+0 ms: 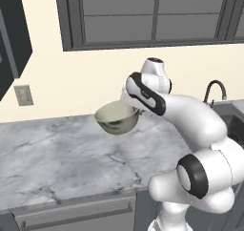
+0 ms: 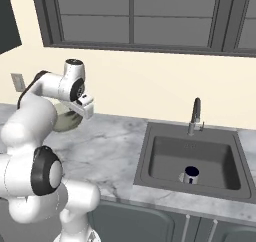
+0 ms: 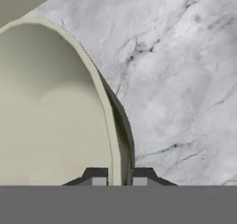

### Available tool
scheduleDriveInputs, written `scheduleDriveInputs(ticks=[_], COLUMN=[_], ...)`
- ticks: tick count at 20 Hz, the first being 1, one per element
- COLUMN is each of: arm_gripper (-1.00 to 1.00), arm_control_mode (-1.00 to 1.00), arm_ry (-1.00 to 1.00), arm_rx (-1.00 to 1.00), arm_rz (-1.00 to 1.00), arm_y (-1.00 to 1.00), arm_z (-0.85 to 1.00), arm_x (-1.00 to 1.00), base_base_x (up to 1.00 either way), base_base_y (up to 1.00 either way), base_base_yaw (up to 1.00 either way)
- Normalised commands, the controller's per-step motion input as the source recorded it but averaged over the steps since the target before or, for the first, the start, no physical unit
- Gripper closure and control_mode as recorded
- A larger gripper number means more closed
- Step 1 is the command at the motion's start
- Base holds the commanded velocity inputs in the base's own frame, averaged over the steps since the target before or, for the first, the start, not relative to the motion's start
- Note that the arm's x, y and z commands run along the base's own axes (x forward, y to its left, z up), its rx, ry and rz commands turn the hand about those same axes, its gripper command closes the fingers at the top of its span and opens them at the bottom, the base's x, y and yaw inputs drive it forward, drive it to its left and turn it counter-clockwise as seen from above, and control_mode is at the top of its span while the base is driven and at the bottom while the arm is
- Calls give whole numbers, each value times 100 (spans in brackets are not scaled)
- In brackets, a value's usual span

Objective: Pick the mug and place it in the sink. Pick the bowl and place it in the open cabinet and then close the cabinet.

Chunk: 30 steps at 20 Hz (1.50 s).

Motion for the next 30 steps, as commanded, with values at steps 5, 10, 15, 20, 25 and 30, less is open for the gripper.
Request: scheduleDriveInputs(ticks=[5,10,15,20,25,30], arm_gripper=[100,100,100,100,100,100], arm_control_mode=[-100,-100,-100,-100,-100,-100], arm_ry=[-1,-8,3,12,11,4], arm_rx=[20,4,-5,-1,0,0], arm_rz=[0,0,-22,-37,-37,-24], arm_y=[-1,0,0,0,-2,-4], arm_z=[27,18,49,50,45,38], arm_x=[-62,-59,-46,-45,-51,-74], base_base_x=[0,0,0,0,0,0], base_base_y=[0,0,0,0,0,0], base_base_yaw=[0,0,0,0,0,0])
